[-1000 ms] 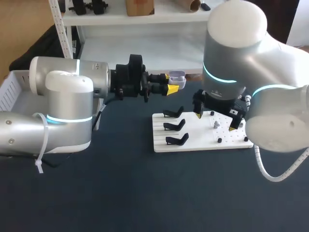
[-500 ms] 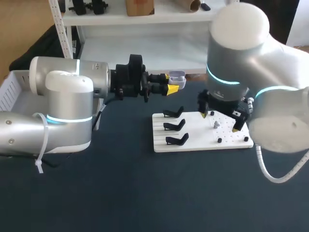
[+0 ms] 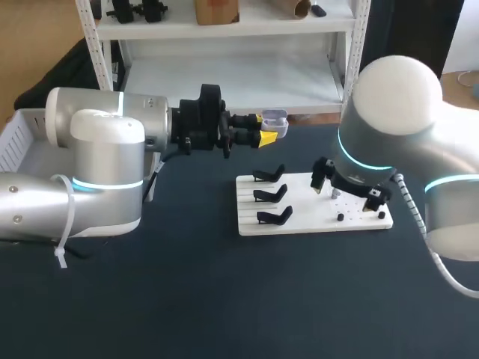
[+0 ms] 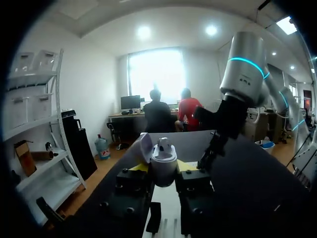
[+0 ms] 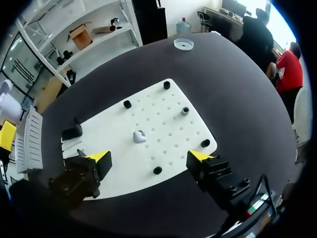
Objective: Pick up each earbud case from the left stands, insert the matching earbuds, close the lid, and place the case in the box.
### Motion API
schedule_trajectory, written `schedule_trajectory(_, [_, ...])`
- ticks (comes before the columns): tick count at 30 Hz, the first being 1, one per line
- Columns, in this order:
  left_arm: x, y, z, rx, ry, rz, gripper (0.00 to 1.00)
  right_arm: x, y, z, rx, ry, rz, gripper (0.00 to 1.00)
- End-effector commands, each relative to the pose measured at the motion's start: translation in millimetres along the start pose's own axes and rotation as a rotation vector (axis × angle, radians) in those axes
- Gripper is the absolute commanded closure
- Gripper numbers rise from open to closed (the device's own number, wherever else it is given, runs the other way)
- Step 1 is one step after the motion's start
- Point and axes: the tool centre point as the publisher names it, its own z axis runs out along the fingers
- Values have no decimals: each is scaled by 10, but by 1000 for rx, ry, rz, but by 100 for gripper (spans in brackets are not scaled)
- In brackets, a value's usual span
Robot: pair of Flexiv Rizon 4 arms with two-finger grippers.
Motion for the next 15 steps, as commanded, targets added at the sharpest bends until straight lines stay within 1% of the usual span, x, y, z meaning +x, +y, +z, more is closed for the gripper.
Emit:
schedule_trajectory(1, [5, -6, 2, -3, -2, 2, 100, -14, 37, 47, -9, -4, -21, 0])
schedule_trajectory(8, [5, -6, 2, -3, -2, 2, 100, -1, 103, 151, -22, 34, -62, 0])
schedule_trajectory(9, [5, -6, 2, -3, -2, 2, 100, 7, 115, 164, -30, 43, -69, 13])
schedule_trajectory(10, [5, -6, 2, -3, -2, 2, 100, 11, 124, 170, -33, 39, -70, 23])
schedule_trajectory(12, [5, -6, 2, -3, -2, 2, 100, 16, 146, 185, -40, 38, -73, 25])
schedule_trajectory(14, [5, -6, 2, -3, -2, 2, 100, 9, 164, 201, -41, 38, -67, 31])
schedule_trajectory(15, [5, -6, 2, -3, -2, 2, 100, 2, 174, 206, -43, 35, -63, 36])
